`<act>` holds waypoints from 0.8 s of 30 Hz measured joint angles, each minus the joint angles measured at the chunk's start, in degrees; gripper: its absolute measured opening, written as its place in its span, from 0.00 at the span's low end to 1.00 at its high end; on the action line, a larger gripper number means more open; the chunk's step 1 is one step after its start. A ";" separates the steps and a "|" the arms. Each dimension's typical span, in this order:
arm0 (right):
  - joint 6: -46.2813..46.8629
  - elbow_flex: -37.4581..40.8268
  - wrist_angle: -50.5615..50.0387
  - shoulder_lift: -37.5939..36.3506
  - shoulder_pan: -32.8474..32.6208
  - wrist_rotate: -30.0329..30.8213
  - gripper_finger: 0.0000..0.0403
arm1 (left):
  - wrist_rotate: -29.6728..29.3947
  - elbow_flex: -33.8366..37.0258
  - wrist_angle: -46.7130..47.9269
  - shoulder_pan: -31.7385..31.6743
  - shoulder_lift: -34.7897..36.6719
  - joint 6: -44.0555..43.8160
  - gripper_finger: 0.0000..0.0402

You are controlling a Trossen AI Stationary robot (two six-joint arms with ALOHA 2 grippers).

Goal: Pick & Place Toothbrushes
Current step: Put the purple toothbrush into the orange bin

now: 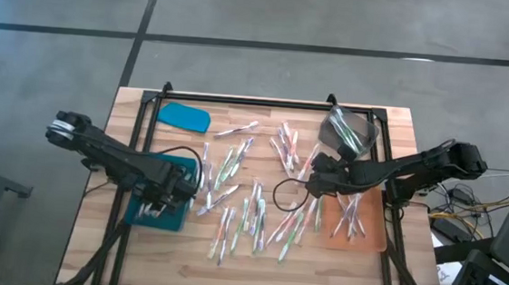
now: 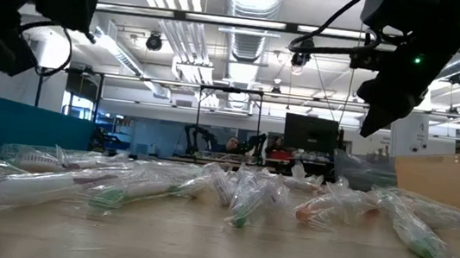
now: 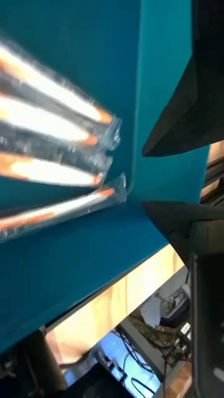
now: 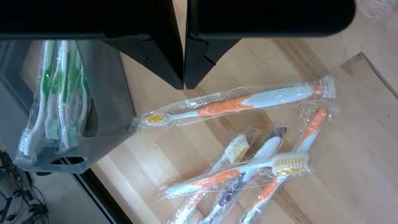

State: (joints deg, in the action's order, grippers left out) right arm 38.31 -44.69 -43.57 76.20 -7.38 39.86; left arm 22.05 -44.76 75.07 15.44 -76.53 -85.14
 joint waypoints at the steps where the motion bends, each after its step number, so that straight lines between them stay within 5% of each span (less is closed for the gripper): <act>1: -0.01 0.00 0.07 0.00 0.01 0.00 0.02 | 0.02 -0.60 -0.04 0.00 0.00 0.12 0.32; 17: -0.03 0.00 0.26 -0.02 0.00 0.01 0.02 | -6.51 -10.61 -4.96 -2.52 0.02 8.07 0.31; 24: -1.05 0.00 0.54 -0.02 0.01 0.02 0.02 | -17.87 -12.27 -19.15 -4.80 0.02 25.38 0.30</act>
State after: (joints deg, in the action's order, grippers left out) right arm 37.26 -44.69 -43.03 76.18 -7.37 39.88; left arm 4.17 -57.03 55.92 10.65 -76.51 -59.76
